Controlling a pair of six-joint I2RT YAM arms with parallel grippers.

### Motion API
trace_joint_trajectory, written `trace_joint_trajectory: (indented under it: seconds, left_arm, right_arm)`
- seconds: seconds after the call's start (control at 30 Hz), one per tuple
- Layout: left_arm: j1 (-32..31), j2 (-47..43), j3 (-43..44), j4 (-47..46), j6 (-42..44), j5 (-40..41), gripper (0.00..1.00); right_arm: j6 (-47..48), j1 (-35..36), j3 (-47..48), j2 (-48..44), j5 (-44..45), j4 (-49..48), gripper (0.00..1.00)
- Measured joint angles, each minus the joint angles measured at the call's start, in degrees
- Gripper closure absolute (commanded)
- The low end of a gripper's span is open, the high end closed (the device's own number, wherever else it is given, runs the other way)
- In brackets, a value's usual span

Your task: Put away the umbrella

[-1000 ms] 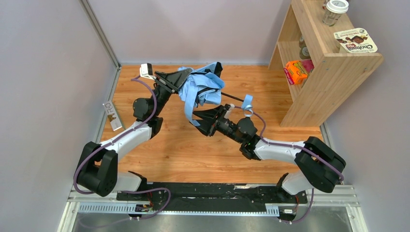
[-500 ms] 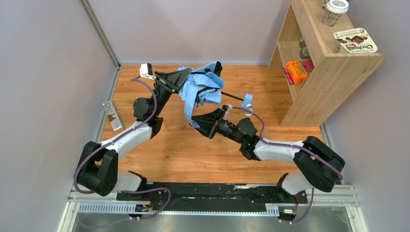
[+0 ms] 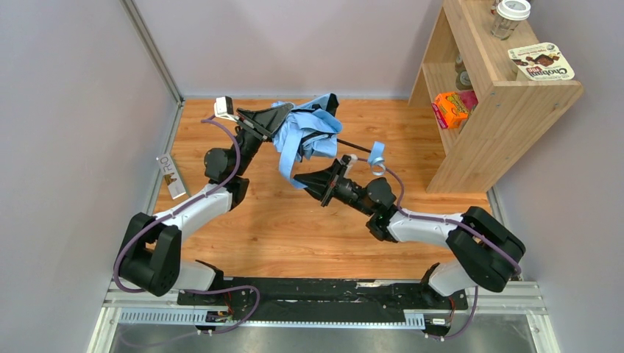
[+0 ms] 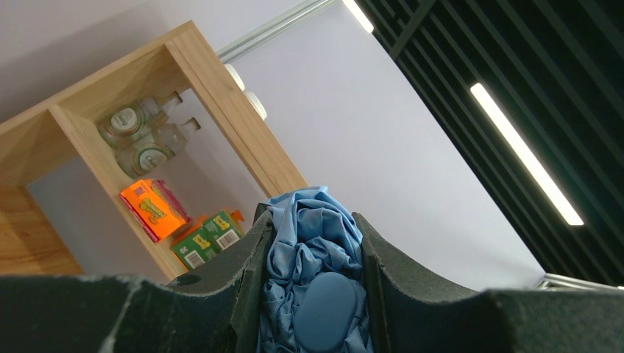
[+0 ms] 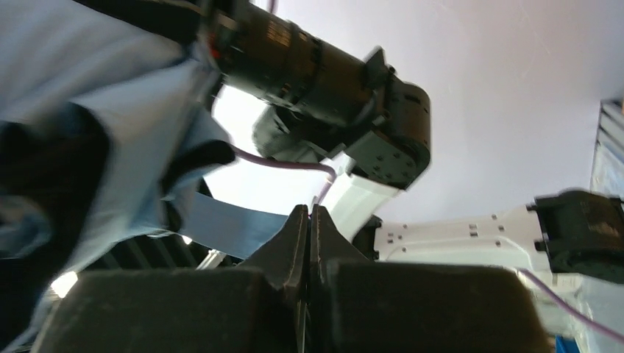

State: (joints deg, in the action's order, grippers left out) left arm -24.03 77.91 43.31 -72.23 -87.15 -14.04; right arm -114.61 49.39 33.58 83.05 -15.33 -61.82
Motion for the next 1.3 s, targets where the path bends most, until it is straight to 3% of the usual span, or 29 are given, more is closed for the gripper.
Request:
trace_joint_trajectory:
  seconds: [0.27, 0.5, 0.9, 1.13, 1.3]
  left_arm:
    - [0.00, 0.00, -0.11, 0.00, -3.39, -0.50, 1.00]
    - [0.00, 0.07, -1.95, -0.09, -9.62, -5.70, 1.00]
    - [0.07, -0.24, -15.37, 0.52, -14.12, -12.02, 1.00]
    - [0.20, -4.35, -15.45, 1.90, -12.52, -17.16, 1.00]
    - [0.44, -10.27, -15.45, 14.82, -3.80, -20.26, 1.00]
  right_arm:
    - [-0.02, -9.16, 0.00, 3.72, -2.14, -6.88, 1.00]
    - [-0.02, -15.69, 0.24, 8.63, -5.75, -10.19, 1.00]
    - [0.09, -21.73, 1.25, 6.23, -12.37, -10.45, 1.00]
    - [1.90, -24.09, 1.70, 4.09, -19.78, -10.08, 1.00]
    - [2.82, -24.09, 2.01, 5.18, -23.06, -10.45, 1.00]
